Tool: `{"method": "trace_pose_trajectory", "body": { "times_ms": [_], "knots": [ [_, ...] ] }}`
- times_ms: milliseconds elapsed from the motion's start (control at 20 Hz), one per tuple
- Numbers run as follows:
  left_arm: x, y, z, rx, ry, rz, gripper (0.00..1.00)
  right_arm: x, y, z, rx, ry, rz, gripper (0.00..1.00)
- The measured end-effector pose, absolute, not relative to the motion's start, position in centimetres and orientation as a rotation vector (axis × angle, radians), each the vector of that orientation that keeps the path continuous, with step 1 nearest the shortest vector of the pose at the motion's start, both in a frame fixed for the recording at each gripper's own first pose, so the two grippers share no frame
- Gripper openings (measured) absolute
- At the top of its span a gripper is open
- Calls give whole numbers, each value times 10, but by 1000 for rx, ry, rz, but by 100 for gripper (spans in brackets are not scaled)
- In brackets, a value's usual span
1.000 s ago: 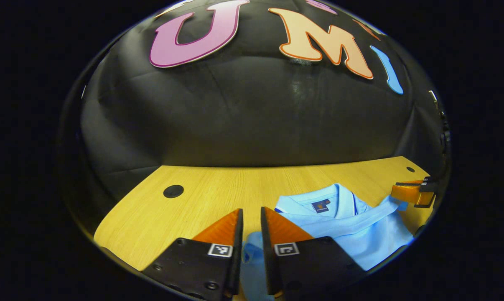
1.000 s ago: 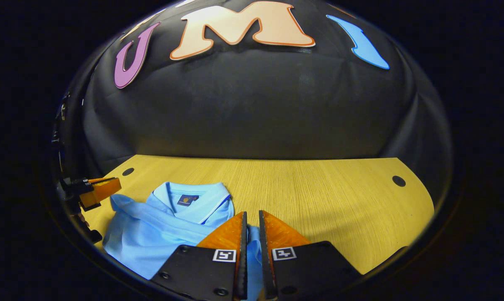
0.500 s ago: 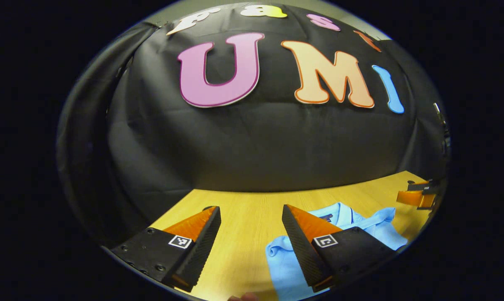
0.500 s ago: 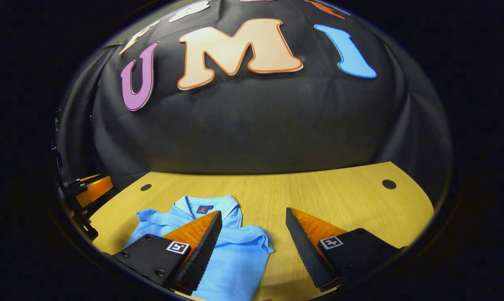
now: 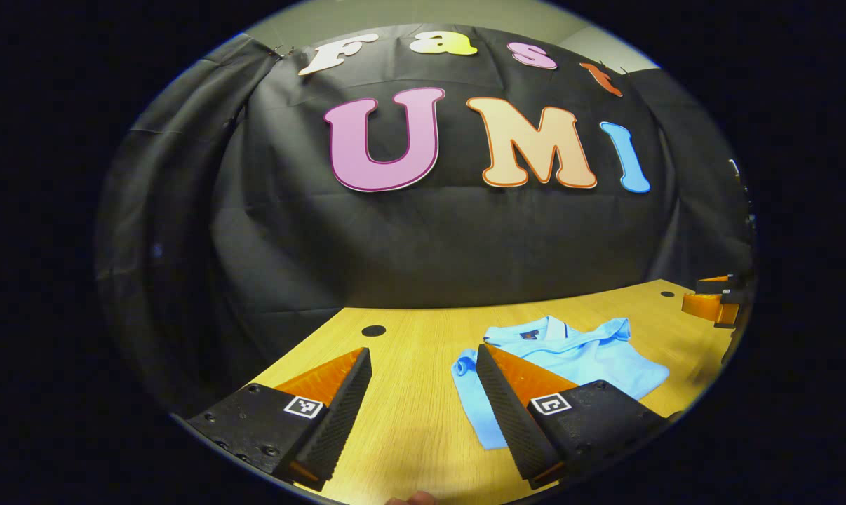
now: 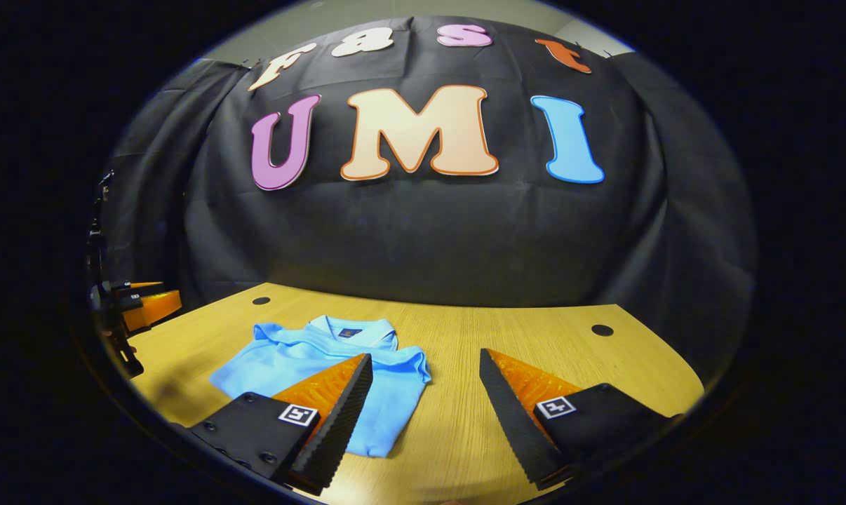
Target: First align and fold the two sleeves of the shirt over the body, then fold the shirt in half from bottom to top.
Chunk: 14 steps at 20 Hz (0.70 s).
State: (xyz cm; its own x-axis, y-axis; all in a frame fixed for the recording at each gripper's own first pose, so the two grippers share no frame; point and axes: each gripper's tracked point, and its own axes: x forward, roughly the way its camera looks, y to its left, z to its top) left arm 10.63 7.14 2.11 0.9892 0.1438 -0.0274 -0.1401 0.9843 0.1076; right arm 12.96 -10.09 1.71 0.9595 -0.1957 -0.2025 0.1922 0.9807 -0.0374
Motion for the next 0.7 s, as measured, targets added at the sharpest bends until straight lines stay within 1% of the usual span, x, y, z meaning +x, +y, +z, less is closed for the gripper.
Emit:
{"method": "trace_pose_trajectory", "body": {
  "times_ms": [50,200,350,450,650,700],
  "knots": [
    [95,71,21,98,21,142,92,118,-96,15,-22,193,-189,97],
    [66,65,15,71,4,133,91,86,-84,15,-11,122,-181,97],
    [52,53,13,65,-22,134,91,65,-77,19,14,52,-185,97],
    [45,46,1,59,-10,130,90,52,-77,20,13,37,-190,97],
    [40,34,-6,45,0,113,91,43,-71,23,28,24,-152,97],
    [41,31,-7,38,2,111,90,41,-75,22,29,25,-155,94]
  ]
}}
